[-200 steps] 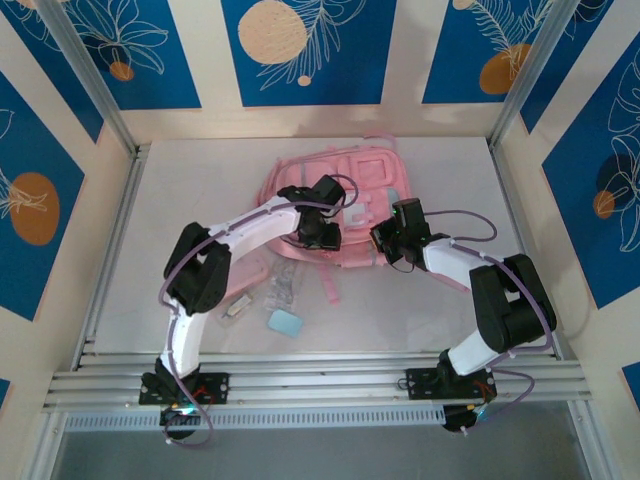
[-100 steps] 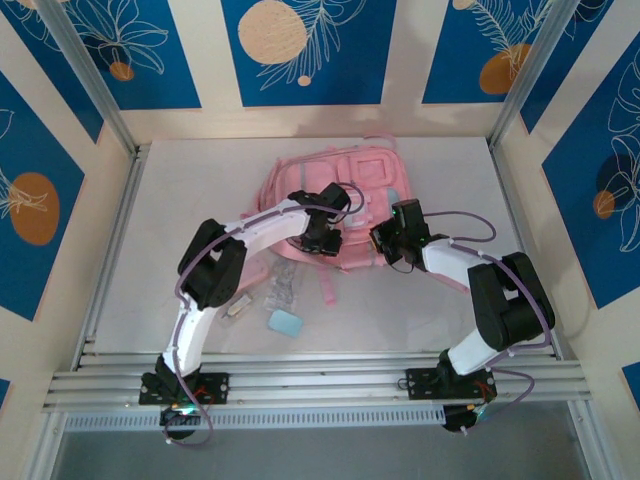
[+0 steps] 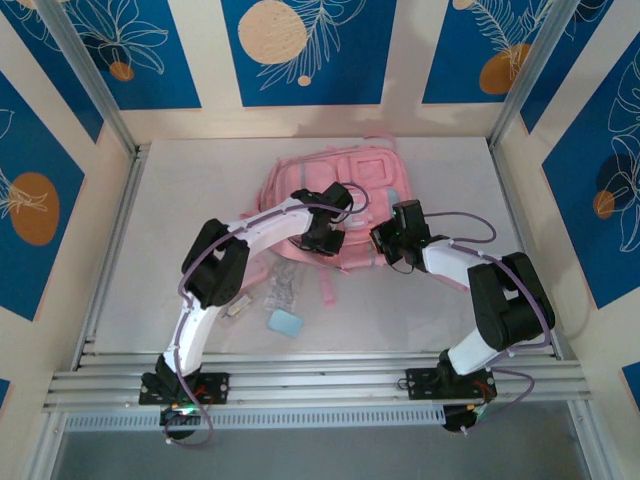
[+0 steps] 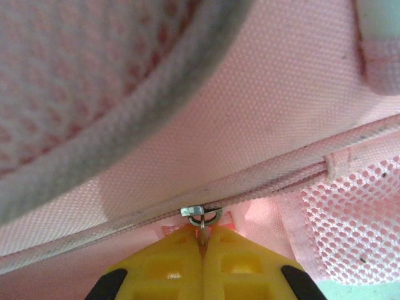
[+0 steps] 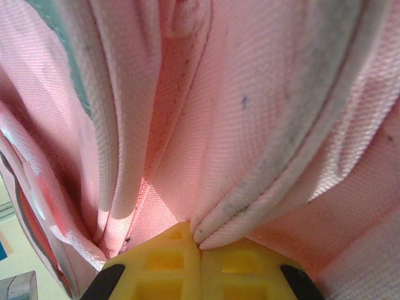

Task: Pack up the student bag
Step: Unzip the student bag at the center of the table.

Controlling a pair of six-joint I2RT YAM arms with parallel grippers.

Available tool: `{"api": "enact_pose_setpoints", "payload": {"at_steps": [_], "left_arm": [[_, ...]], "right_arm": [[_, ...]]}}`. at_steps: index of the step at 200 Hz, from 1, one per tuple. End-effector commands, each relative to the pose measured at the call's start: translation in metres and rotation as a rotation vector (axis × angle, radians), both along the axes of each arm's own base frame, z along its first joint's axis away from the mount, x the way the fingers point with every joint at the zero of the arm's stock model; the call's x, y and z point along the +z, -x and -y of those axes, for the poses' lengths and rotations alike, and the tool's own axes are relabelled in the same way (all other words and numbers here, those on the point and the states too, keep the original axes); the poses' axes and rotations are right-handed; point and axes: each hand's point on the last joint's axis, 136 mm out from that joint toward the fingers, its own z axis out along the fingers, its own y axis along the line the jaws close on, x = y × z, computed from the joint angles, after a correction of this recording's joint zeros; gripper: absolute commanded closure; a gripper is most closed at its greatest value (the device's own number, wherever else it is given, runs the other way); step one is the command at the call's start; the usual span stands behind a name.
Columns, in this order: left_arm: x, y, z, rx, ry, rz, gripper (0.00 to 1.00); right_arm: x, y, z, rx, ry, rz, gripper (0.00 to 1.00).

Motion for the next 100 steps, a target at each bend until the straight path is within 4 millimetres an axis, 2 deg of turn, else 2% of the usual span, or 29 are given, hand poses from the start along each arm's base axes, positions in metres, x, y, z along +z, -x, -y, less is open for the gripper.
{"api": "enact_pose_setpoints", "payload": {"at_steps": [1, 15, 29, 42, 69, 84, 100], "left_arm": [[0.011, -0.005, -0.02, -0.092, -0.069, 0.017, 1.0], [0.022, -0.007, -0.042, -0.152, -0.139, 0.03, 1.0], [0.022, -0.01, -0.071, -0.199, -0.213, 0.012, 1.0], [0.018, -0.016, -0.099, -0.193, -0.26, -0.012, 1.0], [0.018, -0.037, -0.143, -0.112, -0.279, -0.02, 1.0], [0.025, -0.053, -0.154, -0.055, -0.266, 0.008, 1.0], [0.038, -0.062, -0.146, -0.044, -0.213, 0.035, 1.0]], "right_arm": [[-0.002, -0.002, 0.014, 0.0, 0.041, 0.009, 1.0], [-0.002, -0.004, 0.028, -0.01, 0.072, 0.014, 1.0], [0.0, -0.007, 0.042, -0.02, 0.092, 0.025, 1.0], [0.004, -0.01, 0.053, -0.03, 0.1, 0.038, 1.0], [0.012, -0.016, 0.073, -0.048, 0.122, 0.066, 1.0], [0.017, -0.022, 0.083, -0.05, 0.136, 0.081, 1.0], [0.022, -0.031, 0.094, -0.049, 0.157, 0.103, 1.0]]}}
